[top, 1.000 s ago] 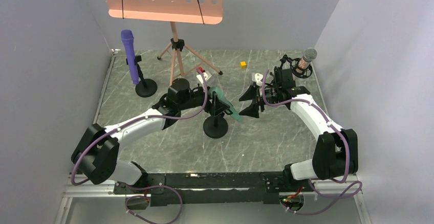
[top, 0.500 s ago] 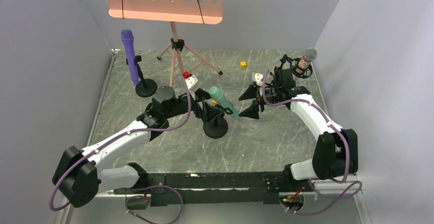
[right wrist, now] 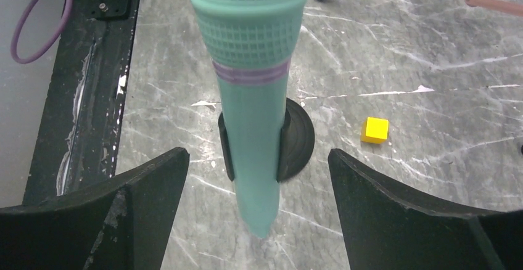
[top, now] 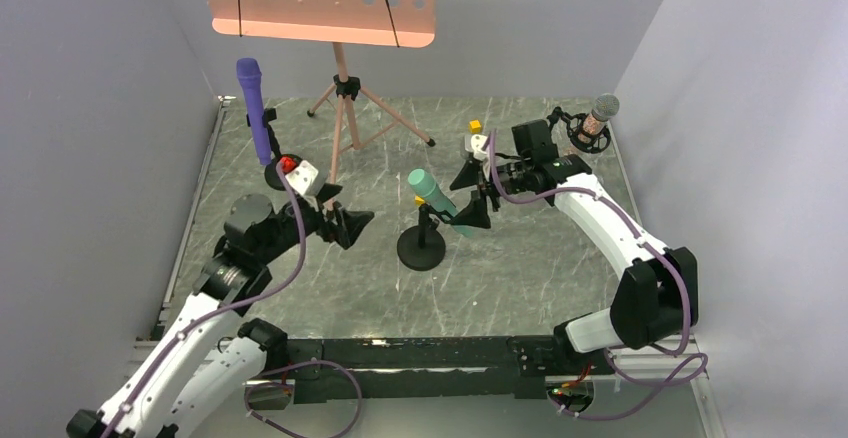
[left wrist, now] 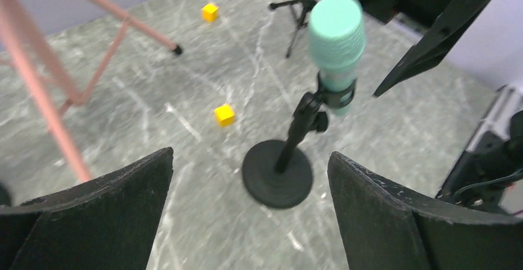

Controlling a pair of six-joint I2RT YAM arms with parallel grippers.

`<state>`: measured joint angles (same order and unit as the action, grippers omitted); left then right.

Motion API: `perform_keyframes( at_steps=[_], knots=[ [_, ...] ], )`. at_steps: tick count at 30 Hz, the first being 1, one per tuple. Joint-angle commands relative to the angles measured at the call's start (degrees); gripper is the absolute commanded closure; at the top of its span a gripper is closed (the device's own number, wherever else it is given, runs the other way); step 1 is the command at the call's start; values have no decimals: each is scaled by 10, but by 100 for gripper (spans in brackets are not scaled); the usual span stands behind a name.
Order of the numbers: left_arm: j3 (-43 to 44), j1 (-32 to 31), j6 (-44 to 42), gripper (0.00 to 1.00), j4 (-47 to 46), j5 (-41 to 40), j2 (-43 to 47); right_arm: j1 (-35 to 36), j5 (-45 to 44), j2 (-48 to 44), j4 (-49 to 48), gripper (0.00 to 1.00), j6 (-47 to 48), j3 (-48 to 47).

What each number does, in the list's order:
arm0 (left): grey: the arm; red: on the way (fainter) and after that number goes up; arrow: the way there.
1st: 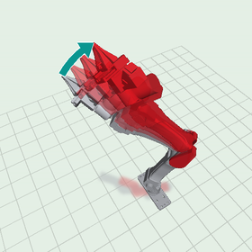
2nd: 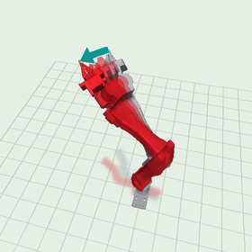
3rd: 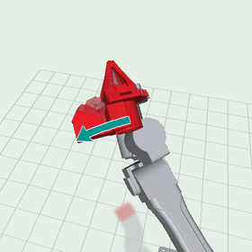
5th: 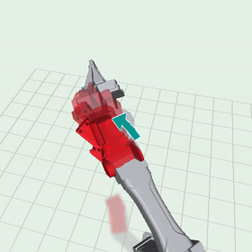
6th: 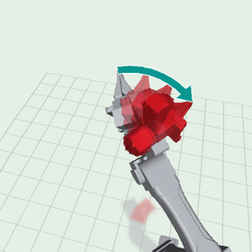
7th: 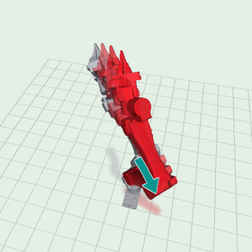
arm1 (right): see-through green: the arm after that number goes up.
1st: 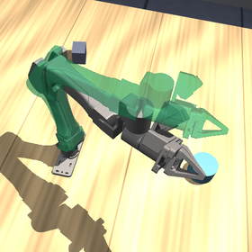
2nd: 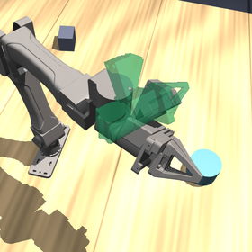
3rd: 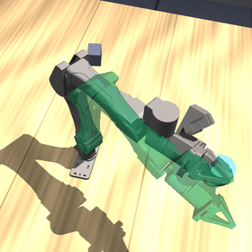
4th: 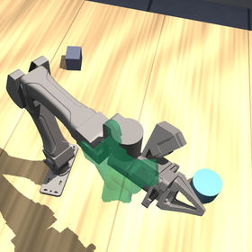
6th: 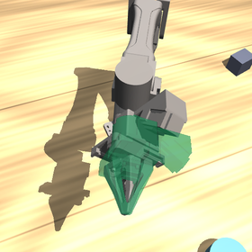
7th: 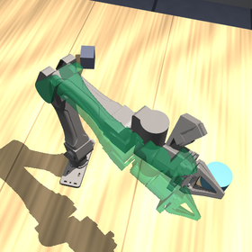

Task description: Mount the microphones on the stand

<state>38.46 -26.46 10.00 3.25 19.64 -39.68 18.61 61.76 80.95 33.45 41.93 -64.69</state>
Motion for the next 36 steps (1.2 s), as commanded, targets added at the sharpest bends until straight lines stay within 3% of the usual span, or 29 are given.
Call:
perform_keyframes(
  at_steps=[1,7,10,17,24,29,36],
  knots=[
    [19,3,-104,1,174,-87,53,28,-37,14,15,11,-24,-37],
    [-10,3,-120,1,188,-110,95,63,-53,42,17,12,-35,-51],
    [-5,4,-129,1,186,-112,93,64,-41,54,42,18,-18,-65],
    [-2,5,-133,1,191,-105,94,66,-18,71,64,47,10,-63],
    [-5,7,-131,1,190,-107,100,51,-39,26,65,78,21,-30],
    [-3,10,-133,1,191,-108,93,-38,-12,-37,114,82,47,-14],
    [-3,14,-133,1,187,-98,92,-224,-33,-68,286,84,123,-47]
  ],
)
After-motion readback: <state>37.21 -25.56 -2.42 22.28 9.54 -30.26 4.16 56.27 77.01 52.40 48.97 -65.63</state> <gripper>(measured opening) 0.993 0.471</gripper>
